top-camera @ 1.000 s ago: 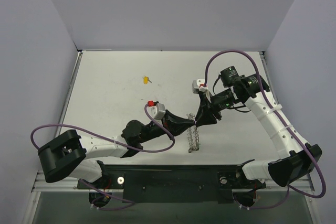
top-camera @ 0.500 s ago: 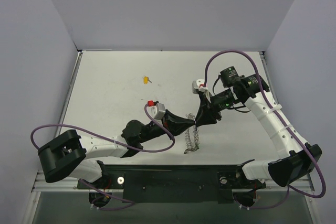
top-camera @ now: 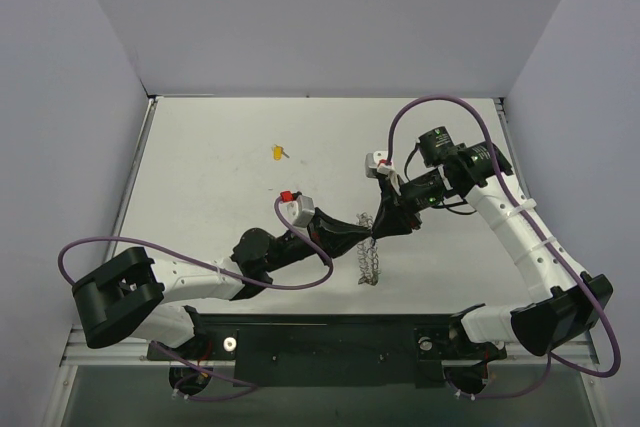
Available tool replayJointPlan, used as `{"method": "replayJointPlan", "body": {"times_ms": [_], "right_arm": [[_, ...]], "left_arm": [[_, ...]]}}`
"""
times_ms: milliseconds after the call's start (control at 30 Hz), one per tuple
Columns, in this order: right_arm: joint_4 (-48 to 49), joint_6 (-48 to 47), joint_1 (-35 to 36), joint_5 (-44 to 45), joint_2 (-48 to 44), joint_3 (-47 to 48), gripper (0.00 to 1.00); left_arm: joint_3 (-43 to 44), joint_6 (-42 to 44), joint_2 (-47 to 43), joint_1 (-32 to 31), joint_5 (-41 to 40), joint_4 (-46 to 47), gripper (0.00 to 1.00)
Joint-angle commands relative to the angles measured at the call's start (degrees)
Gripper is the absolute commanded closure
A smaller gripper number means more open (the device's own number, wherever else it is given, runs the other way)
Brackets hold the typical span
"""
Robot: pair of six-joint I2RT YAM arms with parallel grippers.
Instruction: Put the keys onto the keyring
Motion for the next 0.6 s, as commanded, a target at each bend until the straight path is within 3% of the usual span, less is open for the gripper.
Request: {"method": "replayJointPlan", "body": {"times_ms": [0,200,233,333,567], "right_arm": [[-0.40,0.07,0.12,-0.95,-0.82,-0.71,0.87],[0.13,0.77,0.03,-1.21,-1.08,-0.80,0.81],[0.13,0.77,0.03,-1.30,-1.08,-0.71,0.83],[0.22,0.59,0.03,-1.39,-1.17,-0.80,1.00],[0.30,2.17,-0.50,-1.04,-1.87,-0.01,1.00]], "left_arm": [[3.06,-0.94,-1.53,0.24,-0.45,15.20,1.00],[3.06,-1.02,-1.36,0.24,-0.28,15.20,1.00],[3.15,-1.11,-1.27,0.24,-0.19,15.20,1.00],[3.15,-1.20,-1.27,0.24,-0.19,15.28,1.00],[3.06,-2.25,-0.83,0.24,-1.41,14.94,1.00]]}}
